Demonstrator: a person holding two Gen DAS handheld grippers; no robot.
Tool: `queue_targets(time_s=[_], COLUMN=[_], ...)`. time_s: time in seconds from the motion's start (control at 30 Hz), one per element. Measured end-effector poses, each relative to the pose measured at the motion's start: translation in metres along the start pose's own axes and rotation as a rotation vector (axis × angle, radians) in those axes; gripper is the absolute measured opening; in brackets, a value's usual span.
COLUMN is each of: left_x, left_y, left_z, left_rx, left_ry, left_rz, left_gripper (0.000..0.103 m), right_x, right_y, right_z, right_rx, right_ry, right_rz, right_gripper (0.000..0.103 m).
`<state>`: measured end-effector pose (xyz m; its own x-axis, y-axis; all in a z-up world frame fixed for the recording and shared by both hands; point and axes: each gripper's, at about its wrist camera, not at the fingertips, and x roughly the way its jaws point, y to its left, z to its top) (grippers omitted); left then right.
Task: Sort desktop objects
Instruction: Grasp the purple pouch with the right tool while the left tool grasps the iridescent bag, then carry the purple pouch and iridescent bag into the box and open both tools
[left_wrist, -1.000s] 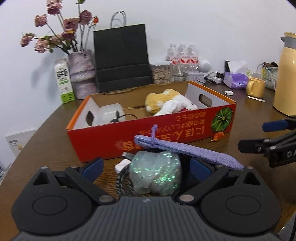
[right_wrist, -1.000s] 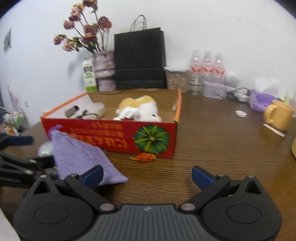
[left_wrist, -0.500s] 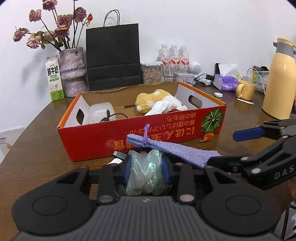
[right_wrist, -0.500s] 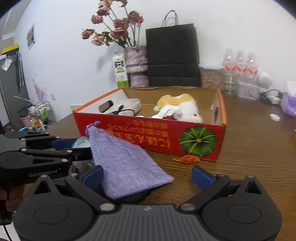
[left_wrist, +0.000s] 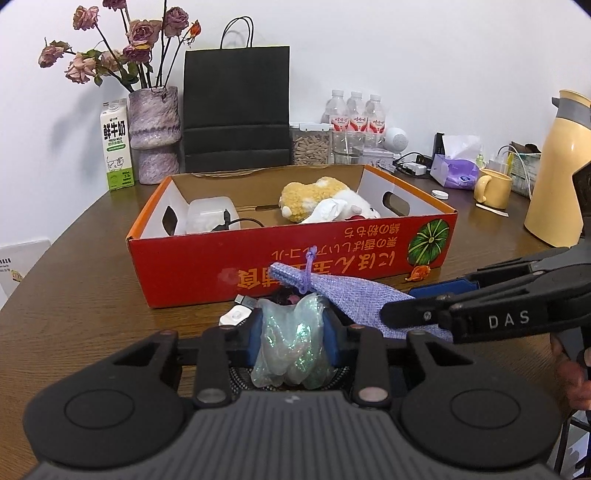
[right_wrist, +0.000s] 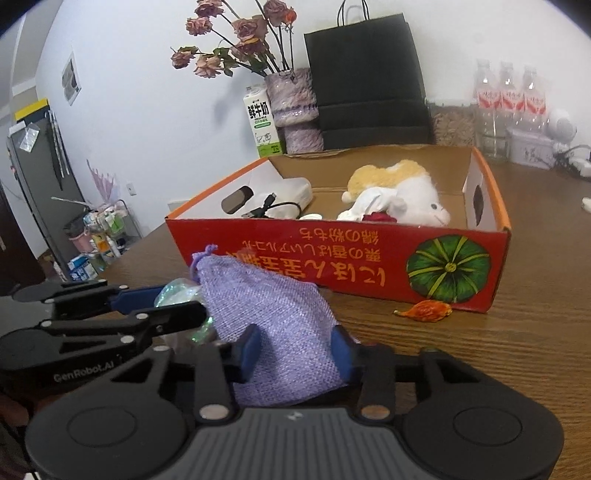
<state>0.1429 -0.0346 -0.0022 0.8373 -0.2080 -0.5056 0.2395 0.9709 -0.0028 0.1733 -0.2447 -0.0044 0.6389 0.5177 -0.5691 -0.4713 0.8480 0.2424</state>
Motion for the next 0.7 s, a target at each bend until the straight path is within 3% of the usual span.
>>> queue_targets(time_s=[0.1,0.2,0.37,0.7], left_x=[-0.001,-0.002,-0.008,-0.043], left_y=[0.000,0.000,0.001,-0.002], left_z=[0.000,-0.001,-0.001,0.015], left_rx=[-0.003,-0.005,-0.014,0.000], left_ry=[-0.004,-0.006,-0.020,-0.130], left_rz=[-0.002,-0.002,-0.002,0.006], left_gripper=[0.034,0.034,0.033,0.033], right_x=[-0.003,-0.005,-0.015,-0.053], right_y=[0.000,0.001,0.003,0.018], right_z=[0.002,0.003,0.003,0.013], right_rx=[-0.007,-0.025,-0.023,-0.068], right_ry=[-0.013,-0.020,-0.059,-0.176], right_rz=[-0.015,-0.023,-0.035,-0.051], right_gripper=[0.010,0.005,0.003,0.003])
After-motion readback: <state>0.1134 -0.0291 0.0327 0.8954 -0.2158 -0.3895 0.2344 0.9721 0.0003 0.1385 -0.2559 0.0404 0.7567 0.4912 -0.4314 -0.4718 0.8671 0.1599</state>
